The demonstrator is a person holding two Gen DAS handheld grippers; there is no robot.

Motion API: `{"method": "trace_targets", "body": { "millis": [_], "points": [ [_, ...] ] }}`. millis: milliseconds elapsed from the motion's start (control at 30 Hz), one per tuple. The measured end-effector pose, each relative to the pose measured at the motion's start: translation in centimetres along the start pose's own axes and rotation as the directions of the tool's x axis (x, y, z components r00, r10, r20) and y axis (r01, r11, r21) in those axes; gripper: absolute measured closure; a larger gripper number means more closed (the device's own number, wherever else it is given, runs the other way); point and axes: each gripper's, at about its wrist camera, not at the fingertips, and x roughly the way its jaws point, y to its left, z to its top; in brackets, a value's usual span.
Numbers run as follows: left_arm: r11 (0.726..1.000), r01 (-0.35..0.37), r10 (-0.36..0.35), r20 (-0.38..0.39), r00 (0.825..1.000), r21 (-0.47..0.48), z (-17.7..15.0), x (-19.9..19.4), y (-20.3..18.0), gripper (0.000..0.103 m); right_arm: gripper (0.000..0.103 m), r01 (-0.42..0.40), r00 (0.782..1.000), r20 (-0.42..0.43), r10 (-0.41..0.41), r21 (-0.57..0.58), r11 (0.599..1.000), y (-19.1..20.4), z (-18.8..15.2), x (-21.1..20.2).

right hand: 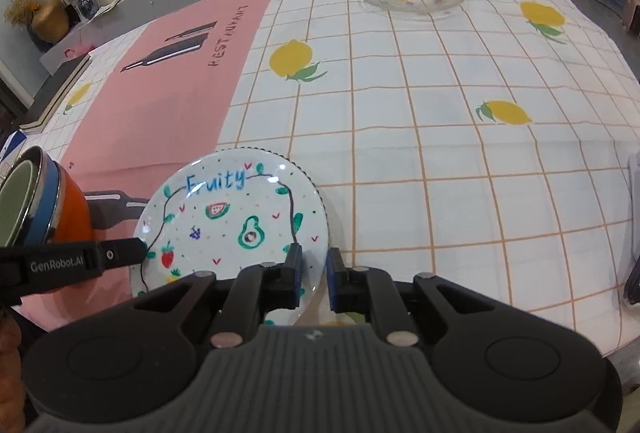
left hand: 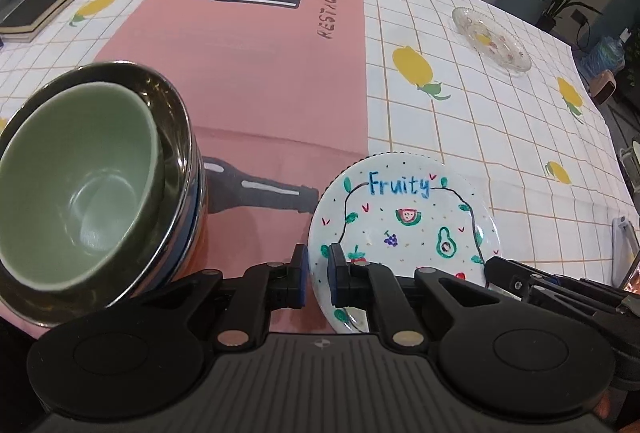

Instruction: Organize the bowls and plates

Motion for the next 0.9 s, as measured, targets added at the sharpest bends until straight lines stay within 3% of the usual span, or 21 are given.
{"method": "trace_targets", "body": {
  "millis": [233,433,767,900],
  "points": [
    [1.000,-0.013,0.013,0.003,1.000,0.027,0.0,0.1,-0.3,0.092,0.092,0.001,1.000,0.007,-0.001,-0.003,1.000,0.0,0.1,0.1],
    [0.999,-0.009,0.008,0.037,0.999,0.042,0.6,-1.1,-0.6,0.091,0.081,-0.022,0.999,0.033,0.022,0.001,1.000,-0.2,0.8,-1.1],
    [0.991,0.122,-0.126,0.067,0.990,0.063,4.5,-3.2,-3.0,0.089,0.075,-0.024,0.995,0.094,0.018,0.061,0.998,-2.4,4.3,-2.6],
    [0.986,0.137,-0.145,0.082,0.986,0.095,6.6,-3.3,-5.0,0.085,0.072,0.011,0.992,0.124,-0.020,0.077,0.997,-3.3,6.2,-2.9]
  ]
}}
